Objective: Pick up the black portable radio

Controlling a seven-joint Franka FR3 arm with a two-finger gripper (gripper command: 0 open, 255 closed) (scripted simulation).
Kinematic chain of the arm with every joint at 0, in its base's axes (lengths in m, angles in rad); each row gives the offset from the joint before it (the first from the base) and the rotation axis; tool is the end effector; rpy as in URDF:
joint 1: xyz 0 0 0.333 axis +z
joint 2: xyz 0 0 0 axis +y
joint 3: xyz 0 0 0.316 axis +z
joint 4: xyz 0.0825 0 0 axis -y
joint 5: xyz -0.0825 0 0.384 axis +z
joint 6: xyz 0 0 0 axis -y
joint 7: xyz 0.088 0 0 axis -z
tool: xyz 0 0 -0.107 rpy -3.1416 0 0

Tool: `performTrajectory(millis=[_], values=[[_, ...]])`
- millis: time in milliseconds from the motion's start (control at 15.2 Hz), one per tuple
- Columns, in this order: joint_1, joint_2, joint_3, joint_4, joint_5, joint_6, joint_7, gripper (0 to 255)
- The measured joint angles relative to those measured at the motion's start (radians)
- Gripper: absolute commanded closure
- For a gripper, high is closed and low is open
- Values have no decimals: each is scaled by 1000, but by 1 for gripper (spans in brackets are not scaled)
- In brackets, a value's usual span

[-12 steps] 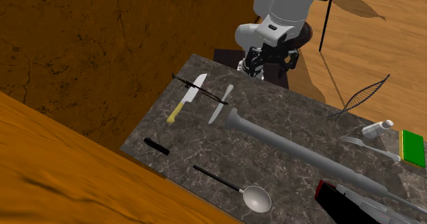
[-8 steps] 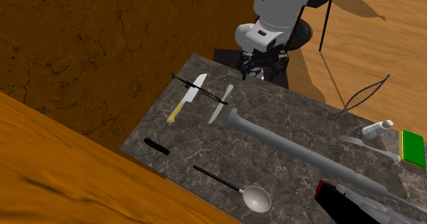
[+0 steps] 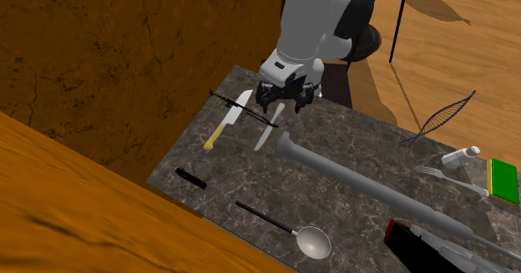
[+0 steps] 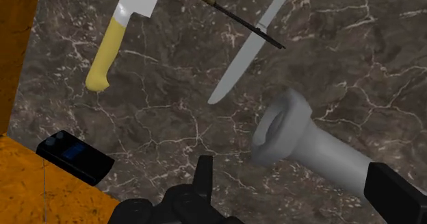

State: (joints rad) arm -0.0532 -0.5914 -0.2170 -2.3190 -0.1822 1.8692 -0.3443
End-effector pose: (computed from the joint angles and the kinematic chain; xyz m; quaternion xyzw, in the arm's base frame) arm 0.3692 -0.1310 0.5630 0.9948 0.0719 0.0553 0.0463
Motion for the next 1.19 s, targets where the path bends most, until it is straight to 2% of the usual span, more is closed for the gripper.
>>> performTrajectory(millis=[330, 660, 990, 1188], values=[[-16, 106, -93, 22, -48, 104, -130, 0], [-17, 251, -174, 92, -58, 202, -253, 0], [-21, 414, -254, 186, -26, 292, -396, 0], [-27, 525, -292, 258, 20, 341, -487, 0]])
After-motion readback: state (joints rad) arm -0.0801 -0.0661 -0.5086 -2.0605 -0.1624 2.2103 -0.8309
